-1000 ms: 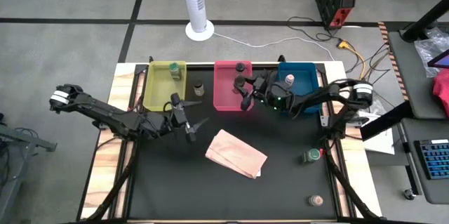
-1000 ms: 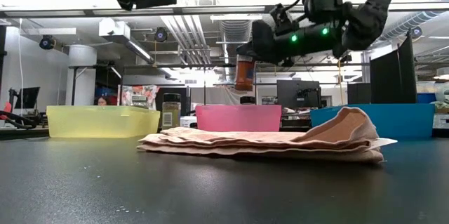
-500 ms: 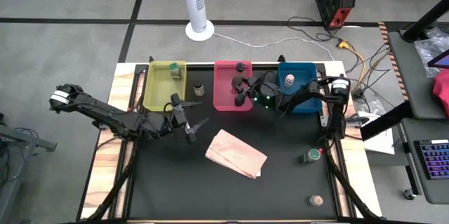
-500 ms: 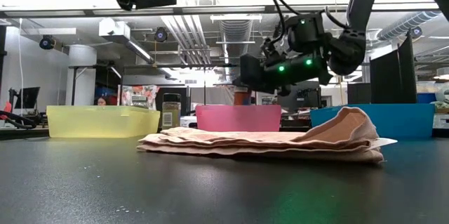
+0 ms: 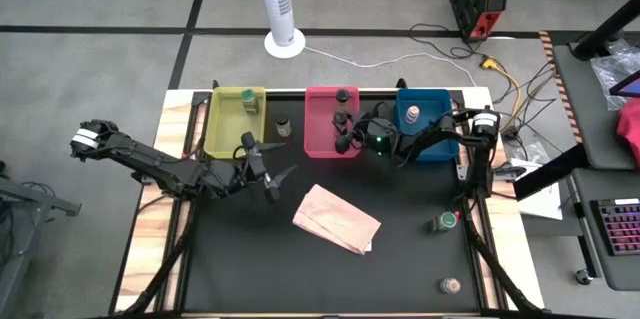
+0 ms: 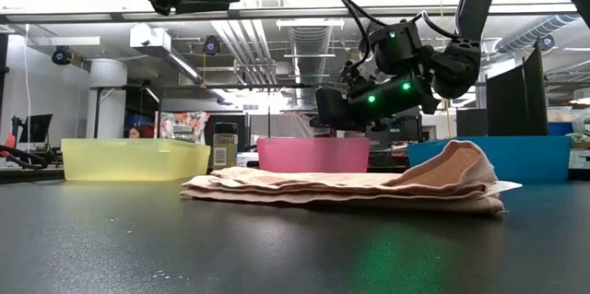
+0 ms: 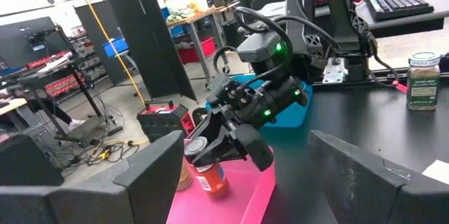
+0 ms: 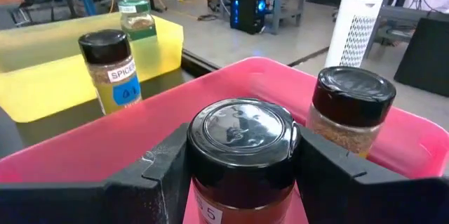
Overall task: Sort spices by type
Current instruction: Put the bottom black seasoning bottle into the pink bin
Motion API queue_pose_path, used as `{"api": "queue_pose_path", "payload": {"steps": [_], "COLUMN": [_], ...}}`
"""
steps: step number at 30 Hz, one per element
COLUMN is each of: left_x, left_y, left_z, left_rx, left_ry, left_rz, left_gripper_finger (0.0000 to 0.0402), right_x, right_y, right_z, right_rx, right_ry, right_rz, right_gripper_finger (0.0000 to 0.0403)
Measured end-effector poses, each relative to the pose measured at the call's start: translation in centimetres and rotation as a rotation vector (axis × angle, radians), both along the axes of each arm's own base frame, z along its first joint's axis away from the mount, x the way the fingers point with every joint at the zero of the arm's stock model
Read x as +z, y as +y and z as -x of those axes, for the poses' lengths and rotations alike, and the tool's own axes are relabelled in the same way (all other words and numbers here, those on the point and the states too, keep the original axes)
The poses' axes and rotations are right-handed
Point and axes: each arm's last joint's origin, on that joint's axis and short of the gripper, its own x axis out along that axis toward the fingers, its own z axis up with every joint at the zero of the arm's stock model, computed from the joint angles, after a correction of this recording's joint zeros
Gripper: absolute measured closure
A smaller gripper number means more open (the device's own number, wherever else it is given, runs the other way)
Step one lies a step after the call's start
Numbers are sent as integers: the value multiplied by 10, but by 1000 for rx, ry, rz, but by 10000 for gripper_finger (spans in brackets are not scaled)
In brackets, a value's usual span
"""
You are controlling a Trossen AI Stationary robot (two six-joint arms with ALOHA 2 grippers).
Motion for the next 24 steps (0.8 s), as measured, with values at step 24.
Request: {"api": "queue_pose_path", "payload": {"steps": [24], "left_x": [0], "left_y": [0], "left_z": [0], "left_rx": [0], "left_ry": [3], "left_rz": [-1], "left_gripper_finger": [114], "right_x": [-2], "right_y": [-1], "right_z": [1], "right_rx": [-55], "right_ry": [11], "right_rz": [-8], "right_gripper_finger": [194]}}
